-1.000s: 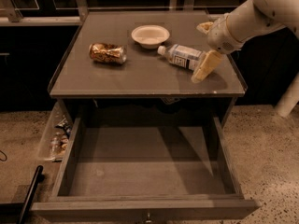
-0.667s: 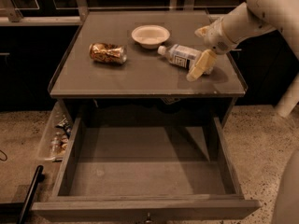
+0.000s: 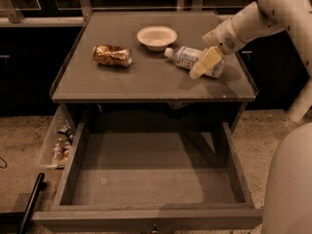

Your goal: Place blue plastic bottle into top drawer

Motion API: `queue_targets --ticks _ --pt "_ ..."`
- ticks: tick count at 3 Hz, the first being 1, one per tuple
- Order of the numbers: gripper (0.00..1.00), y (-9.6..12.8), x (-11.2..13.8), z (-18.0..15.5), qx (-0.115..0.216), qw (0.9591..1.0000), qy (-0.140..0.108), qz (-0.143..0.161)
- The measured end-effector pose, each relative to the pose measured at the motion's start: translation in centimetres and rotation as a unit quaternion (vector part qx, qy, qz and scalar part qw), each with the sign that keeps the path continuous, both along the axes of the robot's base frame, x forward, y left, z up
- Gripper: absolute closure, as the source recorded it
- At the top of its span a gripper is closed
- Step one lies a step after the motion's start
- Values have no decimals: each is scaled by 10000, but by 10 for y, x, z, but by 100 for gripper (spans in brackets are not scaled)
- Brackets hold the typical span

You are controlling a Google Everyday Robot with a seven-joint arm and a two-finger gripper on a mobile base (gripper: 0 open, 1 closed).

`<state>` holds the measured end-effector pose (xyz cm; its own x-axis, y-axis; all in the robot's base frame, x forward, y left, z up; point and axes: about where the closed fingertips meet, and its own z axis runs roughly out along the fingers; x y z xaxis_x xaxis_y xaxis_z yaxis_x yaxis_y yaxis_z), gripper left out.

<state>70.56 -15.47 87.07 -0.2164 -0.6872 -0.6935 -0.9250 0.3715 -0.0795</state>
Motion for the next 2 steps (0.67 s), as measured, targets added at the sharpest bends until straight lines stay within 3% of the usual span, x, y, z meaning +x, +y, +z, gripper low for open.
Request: queue_targets --ticks 1,2 --pt "0 1 0 1 21 10000 7 -5" --pt "0 -4 9 -15 -160 9998 49 -82"
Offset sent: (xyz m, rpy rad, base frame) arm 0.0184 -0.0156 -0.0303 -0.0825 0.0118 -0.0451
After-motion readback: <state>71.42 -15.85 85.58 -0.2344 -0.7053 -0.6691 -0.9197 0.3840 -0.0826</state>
